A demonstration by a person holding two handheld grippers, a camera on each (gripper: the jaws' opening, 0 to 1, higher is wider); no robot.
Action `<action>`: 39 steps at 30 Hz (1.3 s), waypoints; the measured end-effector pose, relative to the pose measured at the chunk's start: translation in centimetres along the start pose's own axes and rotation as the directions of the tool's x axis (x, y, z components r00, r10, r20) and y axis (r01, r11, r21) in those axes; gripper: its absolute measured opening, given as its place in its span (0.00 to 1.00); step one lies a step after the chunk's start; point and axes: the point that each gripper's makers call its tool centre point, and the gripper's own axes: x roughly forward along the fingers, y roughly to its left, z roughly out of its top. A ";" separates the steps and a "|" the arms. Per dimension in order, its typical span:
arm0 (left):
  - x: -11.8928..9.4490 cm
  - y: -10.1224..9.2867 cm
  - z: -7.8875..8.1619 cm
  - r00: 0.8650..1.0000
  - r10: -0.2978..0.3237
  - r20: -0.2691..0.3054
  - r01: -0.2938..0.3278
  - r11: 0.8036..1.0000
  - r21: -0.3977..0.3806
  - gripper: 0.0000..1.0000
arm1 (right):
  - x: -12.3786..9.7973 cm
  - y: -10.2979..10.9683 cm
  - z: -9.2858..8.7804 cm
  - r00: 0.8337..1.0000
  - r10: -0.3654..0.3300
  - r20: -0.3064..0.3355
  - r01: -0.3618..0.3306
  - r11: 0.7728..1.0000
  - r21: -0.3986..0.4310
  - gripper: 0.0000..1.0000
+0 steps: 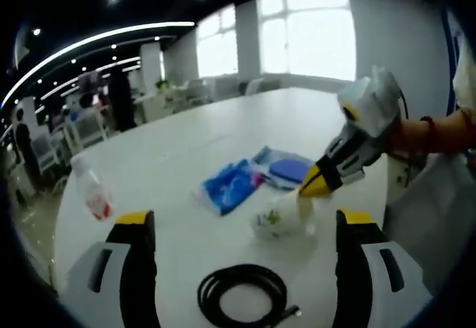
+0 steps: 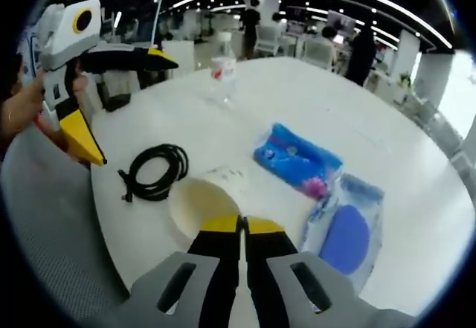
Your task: Arrange the tabletop items into an orderly group along one side of the table until the central work area is clear of visible clutter.
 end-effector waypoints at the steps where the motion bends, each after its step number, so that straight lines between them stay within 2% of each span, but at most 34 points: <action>1: 0.0 -0.2 0.1 1.000 -0.008 0.003 0.008 1.000 0.007 0.98 | -0.3 0.1 0.3 1.000 0.008 0.006 -0.008 1.000 0.018 0.01; 4: -0.1 -0.6 0.3 1.000 -0.025 0.011 0.024 0.999 0.028 0.97 | -0.7 0.3 0.3 1.000 0.023 -0.015 -0.022 0.998 0.053 0.01; 7: -0.1 -1.1 0.5 0.999 -0.046 0.022 0.044 0.998 0.052 0.97 | -1.1 0.6 -0.4 0.997 0.028 -0.067 -0.023 0.997 0.074 0.01; 10: -0.2 -1.7 0.5 0.997 -0.079 0.021 0.077 0.995 0.070 0.96 | -1.6 1.0 -1.1 0.992 0.045 -0.114 -0.028 0.990 0.140 0.01; 11: -0.2 -2.0 0.5 0.995 -0.096 0.019 0.094 0.993 0.072 0.96 | -1.7 1.1 -1.0 0.992 0.051 -0.112 -0.031 0.984 0.175 0.01; 12: -0.2 -2.4 0.3 0.993 -0.119 0.013 0.117 0.990 0.076 0.95 | -2.0 1.5 -0.8 0.991 0.080 -0.111 -0.050 0.968 0.245 0.01; 15: -0.2 -3.0 0.3 0.989 -0.148 0.017 0.146 0.987 0.064 0.94 | -2.6 2.1 -0.3 0.987 0.128 -0.097 -0.096 0.954 0.285 0.01; 18: -0.3 -3.6 0.6 0.984 -0.177 0.028 0.173 0.980 0.097 0.94 | -3.2 2.3 0.3 0.986 0.133 -0.103 -0.100 0.956 0.276 0.01; 21: -0.4 -4.2 1.0 0.977 -0.209 0.045 0.202 0.973 0.115 0.92 | -3.6 2.6 0.3 0.981 0.136 -0.138 -0.096 0.959 0.267 0.01; 24: -0.4 -4.7 1.1 0.973 -0.227 0.038 0.219 0.965 0.147 0.91 | -4.0 2.9 0.3 0.976 0.145 -0.162 -0.100 0.961 0.259 0.01; 30: -0.5 -5.6 0.6 0.969 -0.248 0.006 0.241 0.945 0.220 0.88 | -5.0 4.6 1.8 0.966 0.223 -0.134 -0.171 0.932 0.318 0.01; 39: -0.8 -6.8 0.7 0.956 -0.294 -0.008 0.282 0.911 0.301 0.82 | -6.1 6.4 3.4 0.955 0.270 -0.120 -0.223 0.927 0.302 0.01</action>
